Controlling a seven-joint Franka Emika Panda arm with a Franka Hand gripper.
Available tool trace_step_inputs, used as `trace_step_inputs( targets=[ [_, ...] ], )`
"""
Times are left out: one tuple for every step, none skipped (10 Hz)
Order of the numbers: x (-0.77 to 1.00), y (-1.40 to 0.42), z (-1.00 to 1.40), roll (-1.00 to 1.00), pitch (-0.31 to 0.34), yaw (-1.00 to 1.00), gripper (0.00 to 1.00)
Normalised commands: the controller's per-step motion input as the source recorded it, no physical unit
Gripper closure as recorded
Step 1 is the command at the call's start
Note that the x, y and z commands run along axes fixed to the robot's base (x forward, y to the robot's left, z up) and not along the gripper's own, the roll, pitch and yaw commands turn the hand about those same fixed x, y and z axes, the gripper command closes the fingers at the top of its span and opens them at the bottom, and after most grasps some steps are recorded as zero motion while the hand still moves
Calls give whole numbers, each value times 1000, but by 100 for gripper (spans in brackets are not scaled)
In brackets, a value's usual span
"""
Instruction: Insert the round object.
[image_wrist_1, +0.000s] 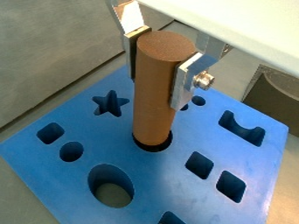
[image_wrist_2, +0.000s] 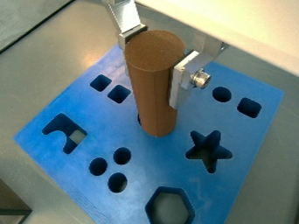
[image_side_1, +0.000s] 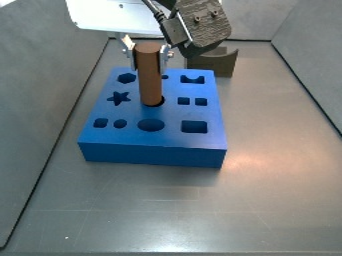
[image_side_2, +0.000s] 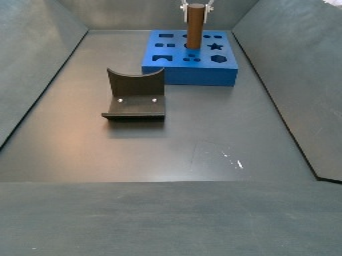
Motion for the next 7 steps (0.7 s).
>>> trace_step_inputs(
  targets=[
    [0, -71, -511, -166, -54, -49, 100],
    [9, -71, -531, -176, -50, -60, 100],
    [174, -54, -557, -111, -13, -54, 100],
    [317, -63, -589, -43, 0, -57, 100],
    [320, -43, -589, -7, 0, -51, 100],
    [206, -34, -546, -6, 0, -71, 100],
    [89, -3, -474, -6, 0, -74, 100]
  ],
)
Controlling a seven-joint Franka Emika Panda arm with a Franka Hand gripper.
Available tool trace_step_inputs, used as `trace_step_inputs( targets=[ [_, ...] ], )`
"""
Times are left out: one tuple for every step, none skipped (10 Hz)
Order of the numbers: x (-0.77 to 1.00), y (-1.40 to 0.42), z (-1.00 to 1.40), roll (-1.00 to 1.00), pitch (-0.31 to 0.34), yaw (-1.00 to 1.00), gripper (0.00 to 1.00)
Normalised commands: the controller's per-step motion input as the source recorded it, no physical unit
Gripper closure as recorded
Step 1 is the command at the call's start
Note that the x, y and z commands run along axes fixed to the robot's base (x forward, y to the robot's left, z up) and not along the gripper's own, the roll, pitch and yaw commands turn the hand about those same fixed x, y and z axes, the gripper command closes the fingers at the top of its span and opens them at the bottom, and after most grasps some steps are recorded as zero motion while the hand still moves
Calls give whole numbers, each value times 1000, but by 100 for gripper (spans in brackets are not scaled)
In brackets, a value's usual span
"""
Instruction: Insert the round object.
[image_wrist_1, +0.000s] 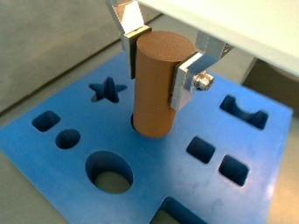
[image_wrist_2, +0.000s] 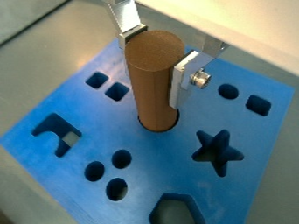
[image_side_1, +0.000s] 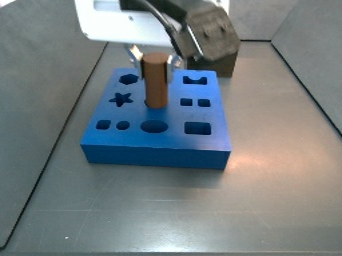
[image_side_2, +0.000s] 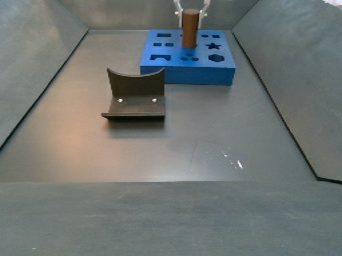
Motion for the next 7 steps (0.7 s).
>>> trace_step_inputs(
  targets=[
    [6, -9, -431, 0, -7, -49, 100],
    [9, -14, -449, 0, -16, -23, 100],
    [0, -23, -414, 0, -9, 0, 100],
    [0, 0, -360, 0, -10, 0, 100],
    [0, 0, -160, -71, -53, 0, 100],
    [29, 11, 0, 0, 39, 0, 100],
    [0, 0, 0, 0, 0, 0, 100]
  ],
)
